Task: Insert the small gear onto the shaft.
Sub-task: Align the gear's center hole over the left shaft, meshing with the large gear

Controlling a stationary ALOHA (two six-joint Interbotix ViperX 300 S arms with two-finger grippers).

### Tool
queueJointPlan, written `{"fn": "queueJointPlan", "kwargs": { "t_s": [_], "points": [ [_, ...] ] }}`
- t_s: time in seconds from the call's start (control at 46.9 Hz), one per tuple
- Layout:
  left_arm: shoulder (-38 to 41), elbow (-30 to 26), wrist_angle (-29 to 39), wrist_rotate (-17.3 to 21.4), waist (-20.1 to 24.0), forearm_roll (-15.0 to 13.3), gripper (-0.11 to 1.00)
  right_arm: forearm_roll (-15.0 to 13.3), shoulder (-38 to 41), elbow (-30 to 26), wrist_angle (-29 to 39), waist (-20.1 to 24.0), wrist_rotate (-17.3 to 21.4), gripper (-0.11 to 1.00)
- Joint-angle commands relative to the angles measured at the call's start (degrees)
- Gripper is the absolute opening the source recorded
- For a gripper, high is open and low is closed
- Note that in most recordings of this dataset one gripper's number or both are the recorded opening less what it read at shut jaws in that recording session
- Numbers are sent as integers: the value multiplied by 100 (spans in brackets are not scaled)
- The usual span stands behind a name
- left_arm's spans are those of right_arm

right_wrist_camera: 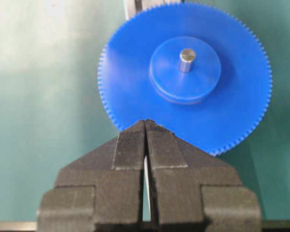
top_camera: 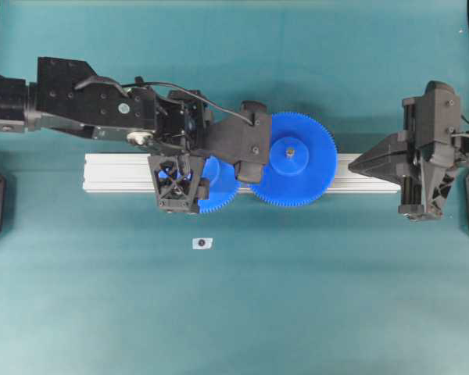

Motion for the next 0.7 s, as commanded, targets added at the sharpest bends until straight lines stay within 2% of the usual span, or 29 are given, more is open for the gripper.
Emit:
{"fn": "queueJointPlan", "kwargs": {
  "t_s": [0.0, 0.213, 0.683],
  "points": [
    [-114, -53, -88, 0, 53, 26, 69, 0, -35, -44, -26, 9, 18, 2],
    [-62, 79, -325, 0, 70, 26, 69, 0, -35, -44, -26, 9, 18, 2],
    [-18, 255, -369, -9, 114, 35, 69, 0, -53, -44, -26, 9, 26, 2]
  ]
}}
